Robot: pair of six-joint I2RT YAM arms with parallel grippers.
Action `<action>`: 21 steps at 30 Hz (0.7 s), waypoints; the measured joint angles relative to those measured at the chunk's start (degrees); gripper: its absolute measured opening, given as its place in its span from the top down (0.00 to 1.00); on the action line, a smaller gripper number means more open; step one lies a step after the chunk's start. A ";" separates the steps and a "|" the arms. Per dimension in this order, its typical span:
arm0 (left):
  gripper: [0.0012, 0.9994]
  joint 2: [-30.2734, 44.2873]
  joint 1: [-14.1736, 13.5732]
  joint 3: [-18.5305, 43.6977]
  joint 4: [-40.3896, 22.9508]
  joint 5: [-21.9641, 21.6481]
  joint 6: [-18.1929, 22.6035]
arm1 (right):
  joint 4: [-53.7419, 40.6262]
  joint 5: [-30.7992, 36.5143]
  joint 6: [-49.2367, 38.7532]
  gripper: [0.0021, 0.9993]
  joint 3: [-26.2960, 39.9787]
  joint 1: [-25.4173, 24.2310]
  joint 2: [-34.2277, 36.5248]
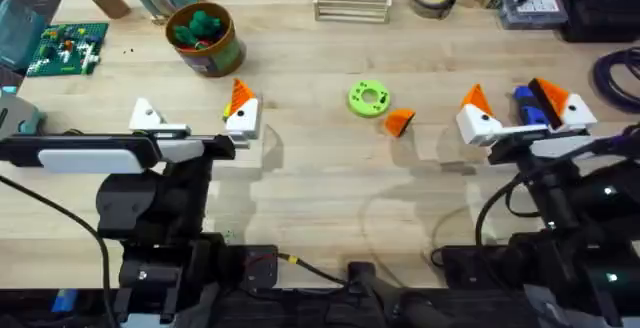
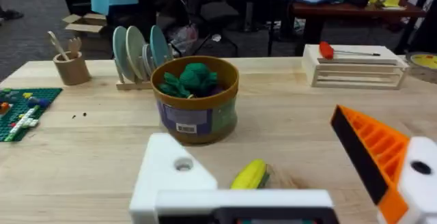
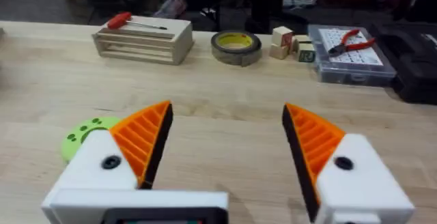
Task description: Pick up the gripper from the table and insert it into the empty holder that is missing its gripper. Then pick up a screw, insert it into the mounting hole, and use the screwdriver to tighten it. Finally, clean up the table by picking up the vegetable and placing it into the bucket.
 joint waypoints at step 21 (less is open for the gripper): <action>0.01 19.55 0.00 37.65 -43.37 -3.83 14.44 | -26.81 -4.20 5.81 0.02 29.68 0.00 19.58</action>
